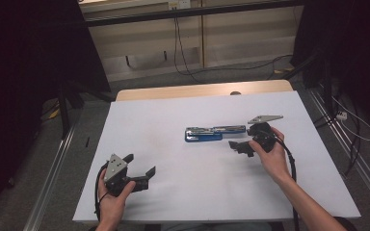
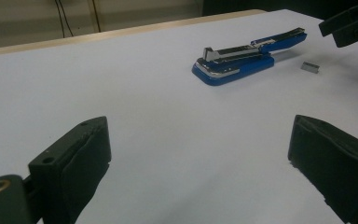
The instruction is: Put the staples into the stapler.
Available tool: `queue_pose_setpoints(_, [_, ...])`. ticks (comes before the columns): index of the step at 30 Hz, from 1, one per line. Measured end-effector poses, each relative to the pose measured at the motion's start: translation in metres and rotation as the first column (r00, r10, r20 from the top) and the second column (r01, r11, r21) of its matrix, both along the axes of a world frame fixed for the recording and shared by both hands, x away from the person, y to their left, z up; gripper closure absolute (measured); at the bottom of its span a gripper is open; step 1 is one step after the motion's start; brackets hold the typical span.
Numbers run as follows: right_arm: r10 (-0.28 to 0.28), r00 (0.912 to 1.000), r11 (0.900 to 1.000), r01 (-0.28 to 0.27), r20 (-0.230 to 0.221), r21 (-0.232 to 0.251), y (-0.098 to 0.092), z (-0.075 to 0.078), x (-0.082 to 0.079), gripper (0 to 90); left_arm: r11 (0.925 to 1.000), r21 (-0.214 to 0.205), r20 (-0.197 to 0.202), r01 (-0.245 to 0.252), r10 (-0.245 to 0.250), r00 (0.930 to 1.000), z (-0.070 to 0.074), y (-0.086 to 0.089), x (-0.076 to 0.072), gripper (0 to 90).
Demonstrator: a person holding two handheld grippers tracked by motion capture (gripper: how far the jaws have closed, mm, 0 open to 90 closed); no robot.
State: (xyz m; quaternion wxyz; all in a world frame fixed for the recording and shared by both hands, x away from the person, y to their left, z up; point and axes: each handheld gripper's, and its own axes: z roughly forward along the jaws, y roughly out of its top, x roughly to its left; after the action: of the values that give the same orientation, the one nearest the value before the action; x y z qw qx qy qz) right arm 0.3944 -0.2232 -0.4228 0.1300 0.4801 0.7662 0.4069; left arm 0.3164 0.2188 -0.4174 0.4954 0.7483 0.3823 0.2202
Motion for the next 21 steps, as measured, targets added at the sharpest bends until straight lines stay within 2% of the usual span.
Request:
queue_pose_setpoints(2, [0.007,0.9999,0.9999,-0.007,-0.015,0.011,0.0,-0.001,0.002,7.7,1.0,0.003,0.004,0.003,-0.003,1.0,0.0,0.0,-0.002,5.9])
queue_pose_setpoints(4, [0.008,0.9996,1.0,-0.008,-0.027,-0.005,0.001,-0.002,0.003,7.4,1.0,-0.001,0.014,-0.001,0.001,0.9999,0.001,0.0,-0.003,5.9])
queue_pose_setpoints(9, [0.035,0.9982,0.9983,-0.037,-0.049,-0.045,0.001,-0.003,0.004,5.9,0.9997,0.023,0.015,-0.013,0.013,0.9998,0.0,0.003,-0.004,5.3])
queue_pose_setpoints(13, [0.032,0.9968,0.9984,-0.035,-0.073,-0.044,-0.001,-0.005,0.007,5.8,0.9996,0.017,0.009,-0.024,0.024,0.9997,0.0,0.004,-0.003,5.3])
queue_pose_setpoints(15, [0.031,0.995,0.9965,-0.038,-0.095,-0.074,0.0,-0.007,0.01,9.9,0.9996,0.017,0.008,-0.024,0.024,0.9997,0.0,0.003,-0.003,5.4])
queue_pose_setpoints(21, [0.055,0.9882,0.9921,-0.07,-0.143,-0.104,0.002,-0.002,0.018,25.1,0.9999,0.016,-0.004,-0.004,0.004,1.0,-0.001,0.001,-0.002,5.4])
